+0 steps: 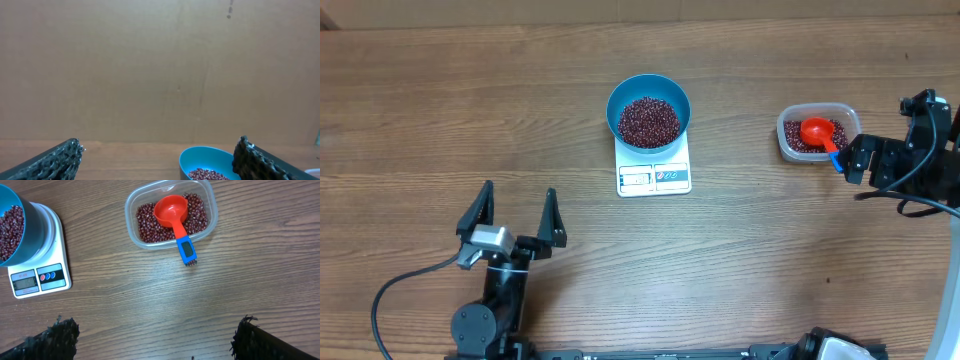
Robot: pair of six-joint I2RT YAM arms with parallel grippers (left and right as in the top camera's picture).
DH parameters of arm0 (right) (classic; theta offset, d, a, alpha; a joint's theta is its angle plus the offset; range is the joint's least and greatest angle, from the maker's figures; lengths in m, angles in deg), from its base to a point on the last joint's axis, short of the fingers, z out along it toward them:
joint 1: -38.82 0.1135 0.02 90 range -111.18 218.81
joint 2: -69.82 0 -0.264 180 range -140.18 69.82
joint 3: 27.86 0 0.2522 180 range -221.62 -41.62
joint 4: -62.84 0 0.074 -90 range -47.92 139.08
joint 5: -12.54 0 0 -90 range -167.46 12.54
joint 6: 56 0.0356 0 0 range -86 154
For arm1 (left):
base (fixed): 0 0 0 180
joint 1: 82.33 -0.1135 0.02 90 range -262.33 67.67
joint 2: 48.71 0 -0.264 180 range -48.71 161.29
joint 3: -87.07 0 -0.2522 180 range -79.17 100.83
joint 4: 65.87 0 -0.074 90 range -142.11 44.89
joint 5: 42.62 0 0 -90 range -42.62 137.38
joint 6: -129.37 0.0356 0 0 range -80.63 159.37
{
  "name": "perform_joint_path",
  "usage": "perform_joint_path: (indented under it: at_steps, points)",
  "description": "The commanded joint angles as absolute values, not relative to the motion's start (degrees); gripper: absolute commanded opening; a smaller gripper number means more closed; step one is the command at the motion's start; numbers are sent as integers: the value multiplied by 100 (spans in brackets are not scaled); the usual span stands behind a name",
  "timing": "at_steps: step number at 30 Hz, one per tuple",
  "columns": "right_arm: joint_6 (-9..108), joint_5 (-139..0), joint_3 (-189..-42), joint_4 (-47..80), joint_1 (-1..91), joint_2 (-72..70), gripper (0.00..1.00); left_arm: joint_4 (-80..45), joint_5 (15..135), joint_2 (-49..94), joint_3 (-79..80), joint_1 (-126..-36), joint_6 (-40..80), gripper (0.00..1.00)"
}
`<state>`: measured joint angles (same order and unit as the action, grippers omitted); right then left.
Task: Scoop item into bowl and weigh 150g on scale
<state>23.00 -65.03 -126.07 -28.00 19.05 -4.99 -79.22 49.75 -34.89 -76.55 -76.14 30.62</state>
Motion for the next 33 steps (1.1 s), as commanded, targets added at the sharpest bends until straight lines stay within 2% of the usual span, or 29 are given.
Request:
perform_joint_path:
  at_steps: [1, 22, 33]
  points:
    - [2256, -6545, -12720, -2774, 1926, -499, 100, -8029, 4782, -3736, -7828, -7756, 3165, 100]
    - [2256, -6545, -12720, -2774, 1926, -499, 100, -6584, 4841, -4671, -7889, -8320, 3176, 99]
    - [2256, -6545, -12723, -2774, 1926, -499, 100, -6285, 4852, -4857, -7889, -8359, 3326, 100]
